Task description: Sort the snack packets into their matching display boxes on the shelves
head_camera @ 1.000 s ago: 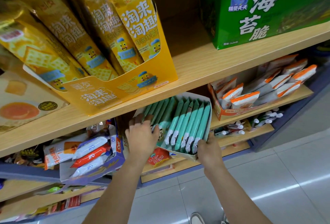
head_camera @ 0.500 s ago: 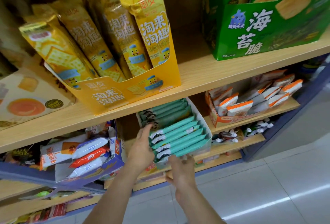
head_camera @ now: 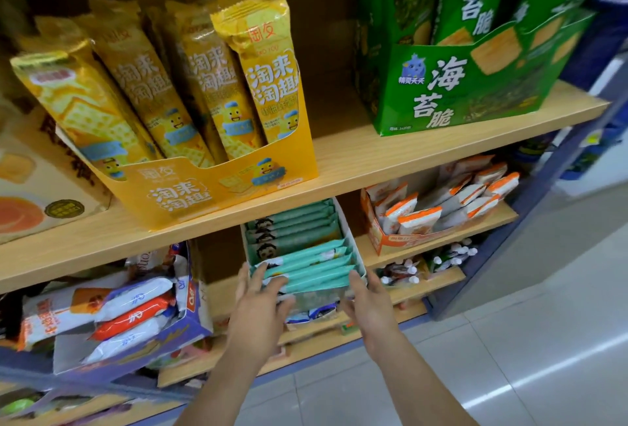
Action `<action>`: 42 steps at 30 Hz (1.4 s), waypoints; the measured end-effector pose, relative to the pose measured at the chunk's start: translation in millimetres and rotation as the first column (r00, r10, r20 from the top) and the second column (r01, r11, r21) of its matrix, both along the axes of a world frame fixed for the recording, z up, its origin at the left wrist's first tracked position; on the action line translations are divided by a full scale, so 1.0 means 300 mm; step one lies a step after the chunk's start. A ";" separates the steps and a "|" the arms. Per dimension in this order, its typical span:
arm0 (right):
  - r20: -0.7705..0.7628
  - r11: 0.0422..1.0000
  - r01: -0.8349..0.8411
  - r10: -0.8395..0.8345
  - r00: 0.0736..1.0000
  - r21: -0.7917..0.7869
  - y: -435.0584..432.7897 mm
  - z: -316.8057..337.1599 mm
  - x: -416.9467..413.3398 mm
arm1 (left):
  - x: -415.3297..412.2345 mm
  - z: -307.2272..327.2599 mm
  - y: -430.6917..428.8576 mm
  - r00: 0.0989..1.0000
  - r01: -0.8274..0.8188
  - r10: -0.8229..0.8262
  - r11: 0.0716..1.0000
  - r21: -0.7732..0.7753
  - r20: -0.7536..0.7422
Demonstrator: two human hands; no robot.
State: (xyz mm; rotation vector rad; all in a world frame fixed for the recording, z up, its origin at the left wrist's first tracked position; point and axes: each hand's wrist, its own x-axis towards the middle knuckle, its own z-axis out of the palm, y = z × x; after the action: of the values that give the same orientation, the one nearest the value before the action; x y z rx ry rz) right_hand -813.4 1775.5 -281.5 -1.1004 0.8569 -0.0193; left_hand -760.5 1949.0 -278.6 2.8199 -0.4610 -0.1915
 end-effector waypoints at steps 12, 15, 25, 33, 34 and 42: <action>0.010 0.944 -0.180 0.190 0.982 -0.276 -0.155 0.136 -0.084 | -0.063 0.064 -0.079 0.997 -0.057 0.059 0.998 -0.029 0.056; 0.026 0.875 -0.355 0.384 0.923 -0.327 -0.151 0.202 -0.092 | -0.139 0.126 -0.057 0.990 -0.085 0.101 0.983 -0.166 0.094; -0.056 0.434 -0.666 0.812 0.581 -0.607 0.123 0.284 -0.048 | -0.264 0.267 0.271 0.885 -0.327 0.396 0.903 -0.277 0.245; -0.191 0.116 -0.537 0.856 0.481 -0.836 0.472 0.328 0.021 | -0.151 0.281 0.651 0.904 -0.382 0.396 0.917 -0.112 0.163; -0.233 0.044 -0.504 0.850 0.473 -0.862 0.525 0.323 0.037 | -0.132 0.275 0.691 0.913 -0.374 0.386 0.921 -0.106 0.135; -0.515 -0.256 -0.516 0.726 0.456 -0.818 0.853 0.259 0.177 | 0.085 0.195 0.931 0.957 -0.210 0.185 0.973 0.094 0.223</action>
State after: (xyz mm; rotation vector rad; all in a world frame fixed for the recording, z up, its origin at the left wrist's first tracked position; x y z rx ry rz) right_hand -760.4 2031.3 -203.8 -2.7176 -0.2643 0.2983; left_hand -735.0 2228.4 -220.2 2.9921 -0.2131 0.1305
